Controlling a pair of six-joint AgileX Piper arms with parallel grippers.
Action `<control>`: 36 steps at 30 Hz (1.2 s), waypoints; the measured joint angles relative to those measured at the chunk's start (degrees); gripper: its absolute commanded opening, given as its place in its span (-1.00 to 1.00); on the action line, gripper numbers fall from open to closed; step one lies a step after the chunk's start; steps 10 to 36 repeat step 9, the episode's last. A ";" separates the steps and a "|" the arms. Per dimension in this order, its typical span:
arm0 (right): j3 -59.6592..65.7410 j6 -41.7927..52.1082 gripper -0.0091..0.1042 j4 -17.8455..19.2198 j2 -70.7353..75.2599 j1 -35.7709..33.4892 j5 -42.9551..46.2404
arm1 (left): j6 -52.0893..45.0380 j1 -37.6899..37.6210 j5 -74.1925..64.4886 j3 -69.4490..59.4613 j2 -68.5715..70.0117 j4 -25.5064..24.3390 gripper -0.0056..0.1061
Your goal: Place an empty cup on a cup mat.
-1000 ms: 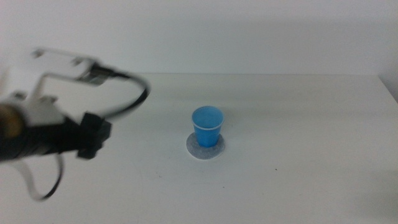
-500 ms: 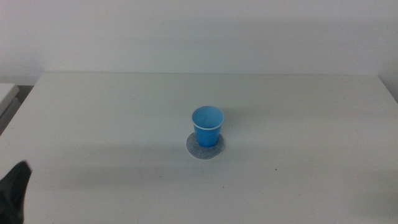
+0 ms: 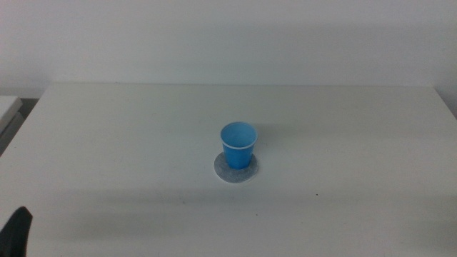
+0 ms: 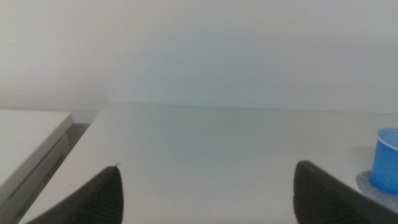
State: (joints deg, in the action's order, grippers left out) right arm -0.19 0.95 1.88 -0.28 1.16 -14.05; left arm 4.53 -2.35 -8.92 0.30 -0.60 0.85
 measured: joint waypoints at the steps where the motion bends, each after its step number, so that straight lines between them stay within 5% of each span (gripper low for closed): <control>1: 0.00 0.00 0.80 0.00 0.00 0.00 0.00 | -1.56 0.00 -0.53 0.00 0.26 1.07 0.78; 36: 0.00 0.00 0.80 0.00 0.00 0.00 0.00 | -4.53 0.00 -2.25 -0.32 0.36 4.10 0.78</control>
